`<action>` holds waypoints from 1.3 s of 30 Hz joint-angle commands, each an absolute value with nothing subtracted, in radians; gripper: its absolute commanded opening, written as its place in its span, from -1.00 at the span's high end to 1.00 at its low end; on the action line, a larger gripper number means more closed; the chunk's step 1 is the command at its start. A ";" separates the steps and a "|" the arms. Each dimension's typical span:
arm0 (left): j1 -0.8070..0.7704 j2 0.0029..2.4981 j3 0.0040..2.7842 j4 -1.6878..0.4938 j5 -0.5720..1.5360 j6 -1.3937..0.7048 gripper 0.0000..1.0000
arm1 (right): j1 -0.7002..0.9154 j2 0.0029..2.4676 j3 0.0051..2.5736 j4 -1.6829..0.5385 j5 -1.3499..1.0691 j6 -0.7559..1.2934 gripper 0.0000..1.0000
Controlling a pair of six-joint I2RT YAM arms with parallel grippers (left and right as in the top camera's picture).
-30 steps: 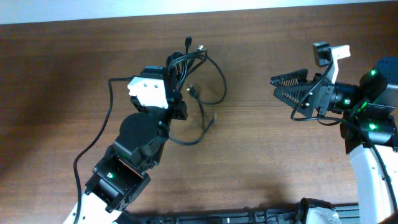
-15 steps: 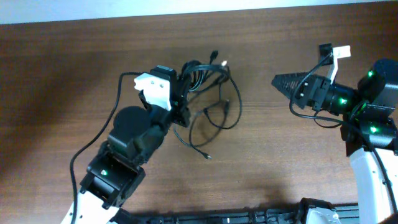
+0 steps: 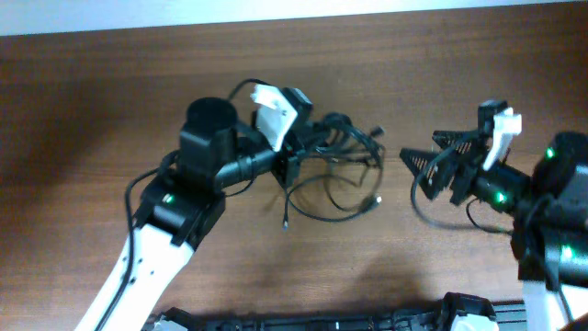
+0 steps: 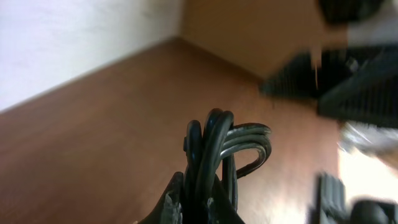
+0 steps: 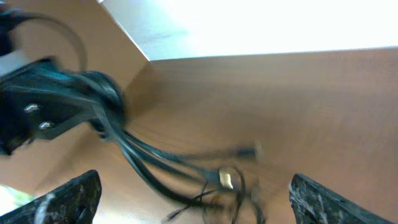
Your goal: Untangle cables
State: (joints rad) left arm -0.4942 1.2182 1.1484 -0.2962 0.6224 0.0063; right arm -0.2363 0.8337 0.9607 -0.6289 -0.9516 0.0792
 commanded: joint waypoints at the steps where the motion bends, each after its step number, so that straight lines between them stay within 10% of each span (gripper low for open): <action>1: -0.500 1.265 1.173 -0.290 0.884 0.156 1.00 | -0.242 0.735 0.966 -0.629 -1.003 -0.189 -0.90; 9: -0.622 1.280 1.173 -0.285 0.920 0.332 1.00 | -0.242 0.670 0.965 -0.637 -1.118 -0.258 -0.98; 19: -0.653 1.280 1.173 -0.216 0.921 0.331 1.00 | -0.242 0.670 0.965 -0.660 -1.343 -0.327 -0.41; 36: -0.686 1.280 1.173 -0.102 1.032 0.331 1.00 | -0.242 0.670 0.965 -0.663 -1.358 -0.337 -0.30; 39: -0.704 1.281 1.173 -0.096 0.995 0.331 1.00 | -0.242 0.670 0.965 -0.663 -1.358 -0.337 0.19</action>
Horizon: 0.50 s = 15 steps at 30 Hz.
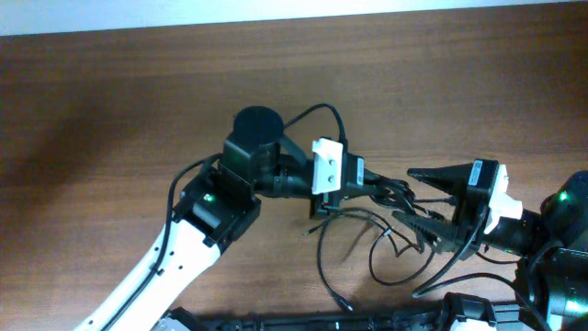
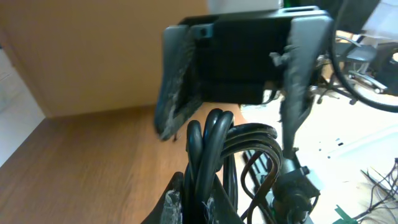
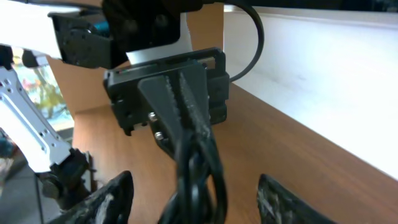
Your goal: Untangle cables
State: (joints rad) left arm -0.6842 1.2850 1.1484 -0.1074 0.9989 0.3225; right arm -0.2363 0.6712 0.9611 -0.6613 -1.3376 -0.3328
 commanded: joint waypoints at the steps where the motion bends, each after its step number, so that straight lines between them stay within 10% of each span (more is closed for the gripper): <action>1: -0.704 1.281 1.173 -0.099 0.978 0.331 1.00 | -0.242 0.670 0.965 -0.663 -1.358 -0.337 0.46; 2: -0.704 1.281 1.173 -0.104 0.964 0.331 1.00 | -0.242 0.670 0.965 -0.663 -1.358 -0.337 0.92; 6: -0.704 1.281 1.173 -0.104 0.960 0.331 1.00 | -0.242 0.670 0.965 -0.663 -1.358 -0.337 0.92; 7: -0.704 1.281 1.173 -0.104 0.960 0.331 0.84 | -0.242 0.670 0.965 -0.662 -1.358 -0.337 0.92; 10: -0.704 1.281 1.173 -0.105 0.934 0.325 -0.75 | -0.242 0.670 0.965 -0.663 -1.351 -0.336 0.92; 11: -0.704 1.281 1.173 -0.105 0.924 0.310 -0.98 | -0.242 0.670 0.965 -0.663 -1.336 -0.336 0.92; 15: -0.702 1.281 1.173 -0.099 0.732 0.103 -0.98 | -0.242 0.670 0.965 -0.662 -1.210 -0.331 0.92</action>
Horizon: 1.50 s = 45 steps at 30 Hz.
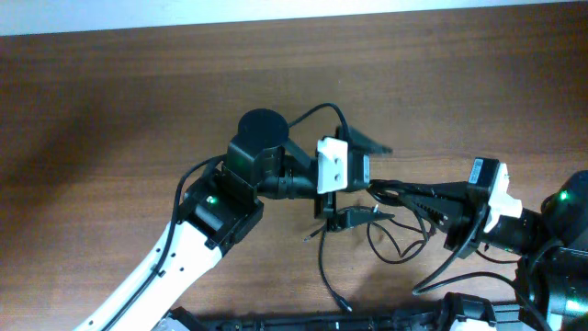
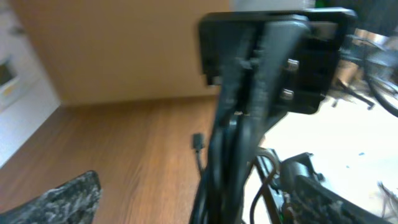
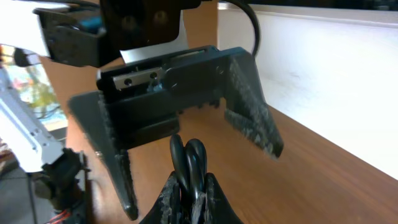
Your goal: Untangle cables
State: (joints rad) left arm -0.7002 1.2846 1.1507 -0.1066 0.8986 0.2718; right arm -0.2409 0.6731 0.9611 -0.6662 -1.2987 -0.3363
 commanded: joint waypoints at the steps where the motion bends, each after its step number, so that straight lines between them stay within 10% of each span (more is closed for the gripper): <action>1: -0.701 1.281 1.173 -0.099 0.684 0.049 -0.98 | -0.242 0.670 0.965 -0.661 -1.181 -0.322 0.92; 18: -0.661 1.281 1.173 -0.105 0.505 -1.012 -0.98 | -0.242 0.685 0.965 -0.353 -0.874 0.360 0.92; 45: -0.753 1.284 1.173 -0.033 0.463 -1.291 -0.29 | -0.242 0.795 0.965 -0.223 -1.018 0.427 0.92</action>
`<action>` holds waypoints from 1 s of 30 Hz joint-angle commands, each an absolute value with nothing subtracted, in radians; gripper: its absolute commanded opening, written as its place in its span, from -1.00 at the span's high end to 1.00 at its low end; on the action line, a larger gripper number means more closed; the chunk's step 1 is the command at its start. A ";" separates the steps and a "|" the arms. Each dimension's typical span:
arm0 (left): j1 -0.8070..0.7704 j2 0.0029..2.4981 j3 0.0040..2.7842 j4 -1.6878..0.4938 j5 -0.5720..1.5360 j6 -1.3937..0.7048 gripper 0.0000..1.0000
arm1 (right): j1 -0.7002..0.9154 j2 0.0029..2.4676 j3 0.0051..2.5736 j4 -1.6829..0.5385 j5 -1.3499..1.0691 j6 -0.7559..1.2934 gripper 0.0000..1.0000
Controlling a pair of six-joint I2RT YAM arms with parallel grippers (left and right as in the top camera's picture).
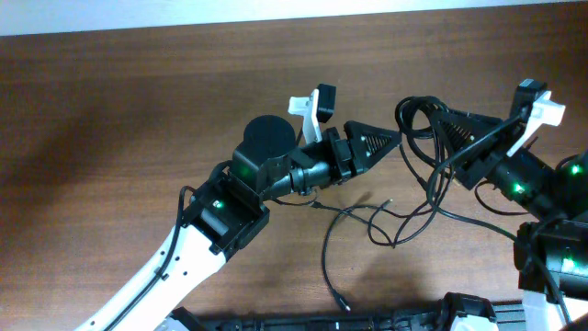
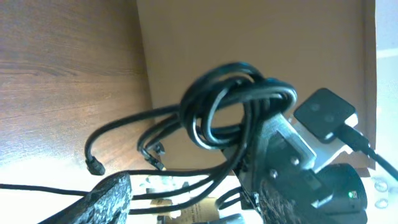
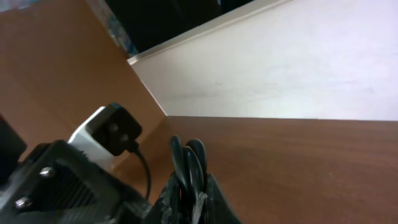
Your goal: Untangle cables
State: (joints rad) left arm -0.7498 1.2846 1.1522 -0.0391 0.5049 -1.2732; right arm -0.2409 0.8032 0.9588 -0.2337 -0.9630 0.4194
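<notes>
A knot of black cables (image 1: pixel 421 118) is pinched in my right gripper (image 1: pixel 452 129), which is shut on it at the right of the table. Several strands (image 1: pixel 386 221) hang from the knot down to the wood, and one end (image 1: pixel 342 303) lies near the front edge. In the right wrist view the fingers (image 3: pixel 205 193) clamp the looped cables (image 3: pixel 188 163). My left gripper (image 1: pixel 386 142) is open just left of the knot and points at it. Its wrist view shows the knot (image 2: pixel 230 106) ahead and strands crossing between the open left gripper (image 2: pixel 199 199).
The brown wooden table (image 1: pixel 110 101) carries only the cables. A white wall edge runs along the far side (image 1: pixel 276 9). The left arm's body (image 1: pixel 220 207) reaches across the middle. The right arm's base (image 1: pixel 551 239) stands at the right edge.
My right gripper, still shut on the knot, has moved it right and toward the far side. The left gripper stays open, now turned and just left of the knot.
First my left gripper held the tangle left of centre while the right one stood open at the right. Then the left brought it between the open right fingers. The right shut on it and the left opened. Now the right holds it farther right, strands trailing.
</notes>
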 commanded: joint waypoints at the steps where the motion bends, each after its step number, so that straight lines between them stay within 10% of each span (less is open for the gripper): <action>1: -0.753 1.286 1.173 -0.027 0.463 -1.291 -0.26 | -0.242 0.795 0.965 -0.223 -1.028 0.424 0.92; 30: -0.779 1.314 1.173 0.044 0.393 -1.297 0.31 | -0.150 0.821 0.965 -0.194 -1.071 0.421 0.92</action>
